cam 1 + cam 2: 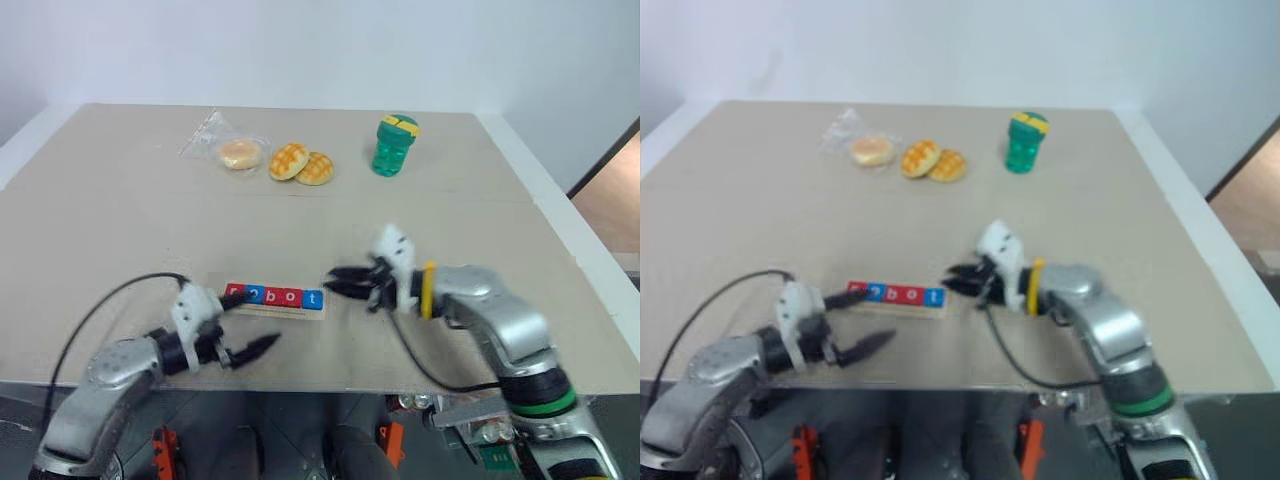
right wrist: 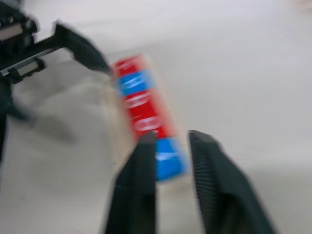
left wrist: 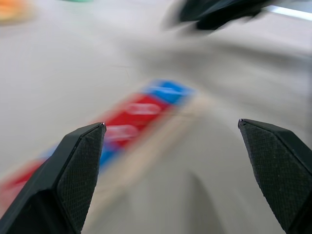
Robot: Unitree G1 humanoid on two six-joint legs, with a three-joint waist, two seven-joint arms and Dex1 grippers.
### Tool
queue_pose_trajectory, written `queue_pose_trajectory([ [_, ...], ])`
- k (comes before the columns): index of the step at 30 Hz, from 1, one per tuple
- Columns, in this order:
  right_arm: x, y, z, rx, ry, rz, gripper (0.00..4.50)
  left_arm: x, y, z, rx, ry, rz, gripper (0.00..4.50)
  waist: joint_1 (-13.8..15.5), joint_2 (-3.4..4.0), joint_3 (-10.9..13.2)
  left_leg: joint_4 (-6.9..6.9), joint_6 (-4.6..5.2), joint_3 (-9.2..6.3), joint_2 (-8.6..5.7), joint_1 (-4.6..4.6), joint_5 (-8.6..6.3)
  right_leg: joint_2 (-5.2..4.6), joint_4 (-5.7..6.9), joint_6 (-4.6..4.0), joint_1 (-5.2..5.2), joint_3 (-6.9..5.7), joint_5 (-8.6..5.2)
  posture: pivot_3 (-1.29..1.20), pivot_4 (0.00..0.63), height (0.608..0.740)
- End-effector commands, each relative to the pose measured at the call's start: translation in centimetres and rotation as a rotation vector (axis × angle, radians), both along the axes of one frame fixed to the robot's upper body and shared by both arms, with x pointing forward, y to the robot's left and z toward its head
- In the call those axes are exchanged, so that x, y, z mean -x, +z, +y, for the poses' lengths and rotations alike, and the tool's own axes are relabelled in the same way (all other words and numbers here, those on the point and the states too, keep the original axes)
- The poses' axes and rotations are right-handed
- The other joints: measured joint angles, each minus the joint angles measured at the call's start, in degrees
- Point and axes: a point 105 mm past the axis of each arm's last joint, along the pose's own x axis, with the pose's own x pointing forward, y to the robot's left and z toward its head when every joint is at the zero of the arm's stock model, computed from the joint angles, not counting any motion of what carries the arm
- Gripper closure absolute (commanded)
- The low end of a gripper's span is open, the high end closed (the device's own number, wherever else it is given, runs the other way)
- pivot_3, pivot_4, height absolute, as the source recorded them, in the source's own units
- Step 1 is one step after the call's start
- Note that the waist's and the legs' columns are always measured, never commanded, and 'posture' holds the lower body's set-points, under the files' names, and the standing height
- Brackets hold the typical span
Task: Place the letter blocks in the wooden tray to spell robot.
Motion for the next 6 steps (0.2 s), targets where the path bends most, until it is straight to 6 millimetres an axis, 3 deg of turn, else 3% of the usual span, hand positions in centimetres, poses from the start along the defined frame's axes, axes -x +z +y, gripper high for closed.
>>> queue_pose_trajectory([
  [1, 0.3, 1.4, -2.9, -0.062, -0.020, -0.036, 1.88, -1.7, 1.6, 3.4, -0.005, 0.150, -0.049, 0.00, -0.1, 0.00, 0.0, -0.01, 0.00, 0.00, 0.00, 0.00, 0.00, 0.00, -0.01, 0.00, 0.00, 0.00, -0.02, 0.00, 0.150, 0.740],
  [4, 0.2, 1.4, -6.0, -0.094, -0.070, -0.066, 0.85, -3.2, 2.0, 7.2, -0.074, 0.294, -0.076, 0.00, -0.1, 0.00, 0.0, -0.04, 0.01, 0.01, 0.01, 0.00, -0.01, 0.04, -0.01, 0.00, -0.02, 0.01, -0.03, 0.00, 0.150, 0.740],
  [6, 0.0, 1.1, -7.0, -0.107, -0.096, -0.069, 0.13, -3.5, 2.3, 8.8, -0.124, 0.324, -0.105, 0.00, -0.2, 0.01, 0.0, -0.06, 0.02, 0.03, 0.02, 0.02, -0.01, 0.07, 0.00, -0.02, -0.03, 0.02, -0.03, 0.00, 0.150, 0.740],
])
